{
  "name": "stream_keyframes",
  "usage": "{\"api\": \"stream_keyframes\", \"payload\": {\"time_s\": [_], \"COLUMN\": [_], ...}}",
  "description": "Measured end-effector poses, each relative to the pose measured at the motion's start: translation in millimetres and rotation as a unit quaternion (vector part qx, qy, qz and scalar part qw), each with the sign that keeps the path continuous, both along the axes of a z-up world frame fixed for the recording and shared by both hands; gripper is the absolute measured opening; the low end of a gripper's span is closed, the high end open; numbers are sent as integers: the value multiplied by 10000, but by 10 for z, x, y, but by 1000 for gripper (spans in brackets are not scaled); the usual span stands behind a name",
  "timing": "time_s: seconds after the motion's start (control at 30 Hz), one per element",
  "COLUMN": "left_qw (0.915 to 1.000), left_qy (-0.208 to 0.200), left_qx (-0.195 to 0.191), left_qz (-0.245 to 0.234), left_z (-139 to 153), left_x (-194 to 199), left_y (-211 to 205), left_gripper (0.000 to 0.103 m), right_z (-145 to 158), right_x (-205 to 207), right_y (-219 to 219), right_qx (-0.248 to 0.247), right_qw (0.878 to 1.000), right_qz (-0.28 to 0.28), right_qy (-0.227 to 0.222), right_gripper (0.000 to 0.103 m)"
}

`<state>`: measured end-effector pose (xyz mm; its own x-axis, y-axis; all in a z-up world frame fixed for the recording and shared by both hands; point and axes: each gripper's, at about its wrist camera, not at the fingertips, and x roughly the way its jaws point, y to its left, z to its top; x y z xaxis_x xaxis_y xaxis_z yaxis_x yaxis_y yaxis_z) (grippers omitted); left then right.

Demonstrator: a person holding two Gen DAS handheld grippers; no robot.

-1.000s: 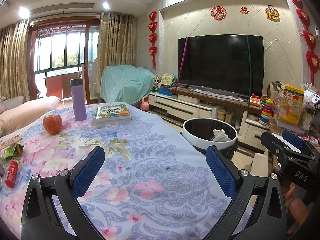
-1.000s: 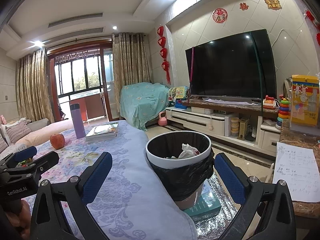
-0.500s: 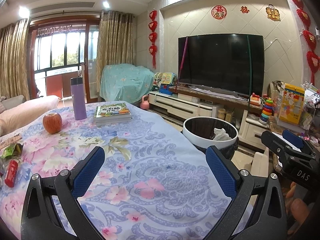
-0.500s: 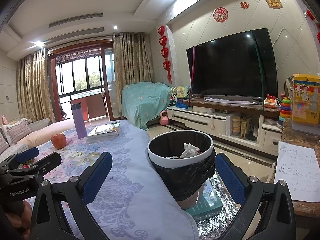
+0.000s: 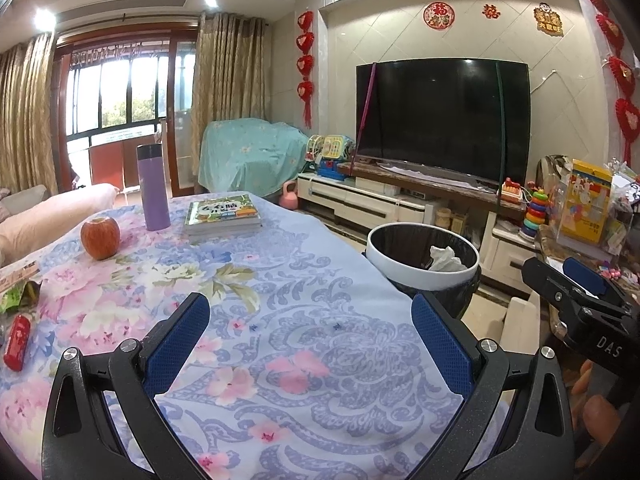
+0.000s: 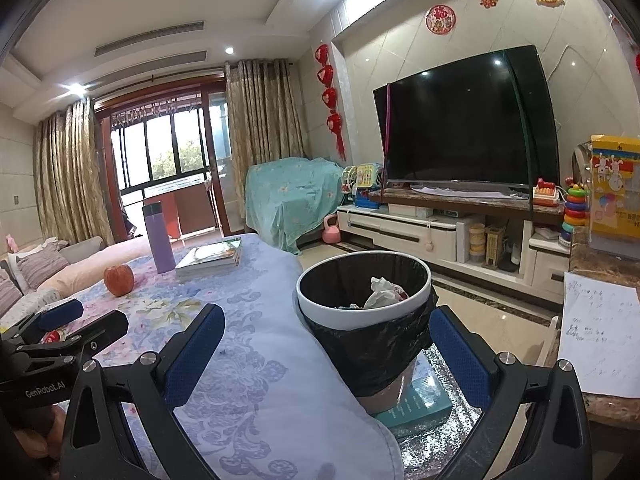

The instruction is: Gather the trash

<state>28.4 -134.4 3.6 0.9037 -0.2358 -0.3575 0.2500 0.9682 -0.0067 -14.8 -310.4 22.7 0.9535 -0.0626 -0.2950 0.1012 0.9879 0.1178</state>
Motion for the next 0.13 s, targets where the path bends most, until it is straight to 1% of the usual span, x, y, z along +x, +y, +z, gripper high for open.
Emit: {"api": "stream_keyframes", "payload": {"time_s": [0.13], "left_qw": [10000], "left_qy": [36], "left_qx": [6], "left_qz": [-27], "left_z": [-14], "left_x": [26], "left_y": [-7], "left_gripper": [103], "right_z": [-3], "right_x": [35], "right_y": [-22], "right_qx": [41], "right_qw": [10000], "right_qz": [12], "right_qy": [35], "right_gripper": [103]}}
